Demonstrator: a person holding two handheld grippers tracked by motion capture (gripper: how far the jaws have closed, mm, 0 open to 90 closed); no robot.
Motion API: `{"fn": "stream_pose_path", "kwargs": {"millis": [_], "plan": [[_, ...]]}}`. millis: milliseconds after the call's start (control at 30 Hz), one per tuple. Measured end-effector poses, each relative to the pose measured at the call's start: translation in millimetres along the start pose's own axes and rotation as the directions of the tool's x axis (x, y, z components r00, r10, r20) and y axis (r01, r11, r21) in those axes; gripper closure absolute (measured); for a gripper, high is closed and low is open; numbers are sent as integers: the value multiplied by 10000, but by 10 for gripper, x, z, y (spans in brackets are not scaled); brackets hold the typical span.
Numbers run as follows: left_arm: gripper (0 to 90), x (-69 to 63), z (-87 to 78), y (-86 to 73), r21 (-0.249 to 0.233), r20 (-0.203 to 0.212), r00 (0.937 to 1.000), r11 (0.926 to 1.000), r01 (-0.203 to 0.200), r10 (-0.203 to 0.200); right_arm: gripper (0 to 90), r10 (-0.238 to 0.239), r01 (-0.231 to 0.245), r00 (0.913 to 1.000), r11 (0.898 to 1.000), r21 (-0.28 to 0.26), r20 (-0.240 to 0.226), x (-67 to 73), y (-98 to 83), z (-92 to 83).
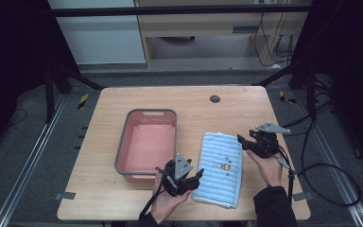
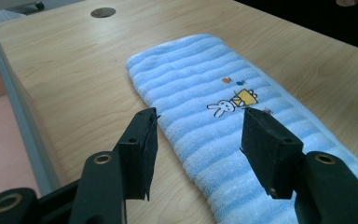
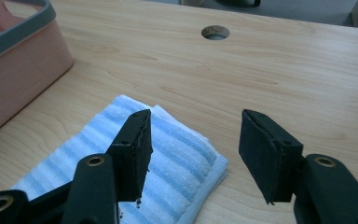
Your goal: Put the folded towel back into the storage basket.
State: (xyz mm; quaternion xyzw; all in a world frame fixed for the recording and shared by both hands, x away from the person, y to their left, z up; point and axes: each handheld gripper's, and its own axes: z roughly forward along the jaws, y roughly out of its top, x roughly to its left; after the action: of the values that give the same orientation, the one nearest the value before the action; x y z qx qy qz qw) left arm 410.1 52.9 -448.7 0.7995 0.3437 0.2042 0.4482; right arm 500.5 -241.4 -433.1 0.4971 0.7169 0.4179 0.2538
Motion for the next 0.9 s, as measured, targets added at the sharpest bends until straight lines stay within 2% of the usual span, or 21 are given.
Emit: {"fn": "stream_pose_path", "kwargs": {"millis": [167, 300, 400, 600, 900], "plan": [[470, -19, 63, -72, 235, 18, 10000, 9997, 32, -32, 454, 143, -143, 9999, 9998, 113, -7, -19, -58, 42], [473, -29, 110, -135, 444, -39, 10000, 9990, -39, 41, 463, 180, -181, 9998, 9989, 425, 33, -35, -132, 102], [476, -37, 152, -182, 607, -119, 9999, 9981, -104, 112, 466, -76, 68, 9999, 9979, 649, 116, -20, -158, 165], [486, -53, 216, -248, 880, -22, 10000, 9961, -87, 89, 476, -194, 184, 9998, 9961, 861, 100, 19, -194, 234], [511, -47, 283, -352, 1221, 103, 9998, 9924, 143, -157, 475, 132, -140, 9999, 9942, 1065, 79, -27, -297, 332]]}}
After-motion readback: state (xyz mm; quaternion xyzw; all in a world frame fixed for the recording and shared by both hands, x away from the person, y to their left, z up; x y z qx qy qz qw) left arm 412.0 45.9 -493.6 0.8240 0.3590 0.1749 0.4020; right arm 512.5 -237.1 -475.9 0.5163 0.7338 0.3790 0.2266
